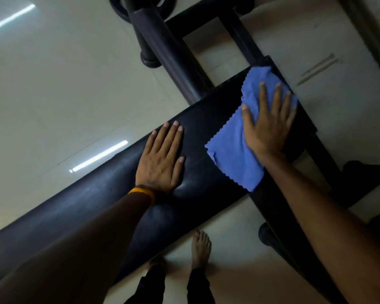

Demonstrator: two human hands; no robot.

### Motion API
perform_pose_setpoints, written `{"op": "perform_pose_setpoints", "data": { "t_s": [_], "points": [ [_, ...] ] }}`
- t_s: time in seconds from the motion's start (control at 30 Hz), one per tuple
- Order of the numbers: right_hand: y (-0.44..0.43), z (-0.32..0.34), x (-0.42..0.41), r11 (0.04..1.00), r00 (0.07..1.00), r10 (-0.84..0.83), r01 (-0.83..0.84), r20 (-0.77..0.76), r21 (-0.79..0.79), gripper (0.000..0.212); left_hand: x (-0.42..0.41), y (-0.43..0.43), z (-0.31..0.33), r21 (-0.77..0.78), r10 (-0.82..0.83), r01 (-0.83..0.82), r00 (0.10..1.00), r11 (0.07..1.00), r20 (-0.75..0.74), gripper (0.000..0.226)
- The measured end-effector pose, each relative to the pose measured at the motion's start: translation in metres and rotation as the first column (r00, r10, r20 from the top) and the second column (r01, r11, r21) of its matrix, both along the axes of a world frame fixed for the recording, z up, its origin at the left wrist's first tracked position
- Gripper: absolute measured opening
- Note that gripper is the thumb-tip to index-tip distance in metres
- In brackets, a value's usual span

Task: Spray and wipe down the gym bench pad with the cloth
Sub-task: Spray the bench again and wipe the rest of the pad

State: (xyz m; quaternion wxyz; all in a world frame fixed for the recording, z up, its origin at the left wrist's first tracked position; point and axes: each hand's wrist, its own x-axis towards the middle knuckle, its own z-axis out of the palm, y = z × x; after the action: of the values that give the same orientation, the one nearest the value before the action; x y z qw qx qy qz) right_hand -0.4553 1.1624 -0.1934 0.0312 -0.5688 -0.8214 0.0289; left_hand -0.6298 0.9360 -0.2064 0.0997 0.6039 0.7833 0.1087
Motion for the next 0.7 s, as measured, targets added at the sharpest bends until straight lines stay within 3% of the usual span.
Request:
{"op": "perform_pose_setpoints", "data": {
  "t_s": [0.07,0.2,0.3,0.37,0.43,0.5,0.57,0.63,0.7],
  "points": [
    [-0.037,0.0,-0.015,1.0,1.0,-0.017,0.016,-0.026,-0.014,0.071,0.001,-0.001,0.001,0.004,0.0,0.0,1.0,1.0,-0.007,0.068],
    [-0.138,0.007,0.011,0.933,0.931,0.357,-0.353,0.076,-0.065,0.07,0.001,-0.003,0.0,0.012,0.008,-0.008,1.0,1.0,-0.019,0.068],
    [-0.125,0.003,0.045,0.849,0.846,0.527,-0.523,0.08,-0.07,0.073,0.001,-0.003,0.0,0.01,0.017,-0.017,1.0,1.0,-0.025,0.068],
    [-0.084,-0.002,0.048,0.917,0.916,0.397,-0.398,0.058,0.001,0.069,0.001,-0.003,0.0,0.027,0.014,-0.012,0.999,1.0,-0.038,0.068],
    [-0.049,-0.002,0.039,0.99,0.99,0.144,-0.143,-0.01,0.015,0.069,0.001,-0.005,0.001,0.04,0.019,-0.017,0.999,0.999,-0.042,0.068],
    [-0.048,-0.003,0.021,1.0,1.0,0.009,-0.009,-0.018,-0.001,0.071,0.002,-0.006,0.002,0.045,0.032,-0.031,0.999,0.998,-0.028,0.068],
    [-0.082,-0.003,0.009,0.999,0.999,0.041,-0.041,-0.024,0.013,0.07,0.003,-0.006,0.006,0.053,0.04,-0.04,0.999,0.998,0.011,0.067],
    [-0.138,-0.003,0.009,0.977,0.978,0.21,-0.209,-0.004,0.03,0.069,0.005,-0.012,0.012,0.09,0.089,-0.094,0.994,0.991,0.062,0.067],
    [-0.189,-0.001,0.019,0.921,0.921,0.39,-0.389,0.03,-0.018,0.067,0.01,-0.038,0.016,0.105,0.243,-0.254,0.964,0.961,0.102,0.065]
  ]
}}
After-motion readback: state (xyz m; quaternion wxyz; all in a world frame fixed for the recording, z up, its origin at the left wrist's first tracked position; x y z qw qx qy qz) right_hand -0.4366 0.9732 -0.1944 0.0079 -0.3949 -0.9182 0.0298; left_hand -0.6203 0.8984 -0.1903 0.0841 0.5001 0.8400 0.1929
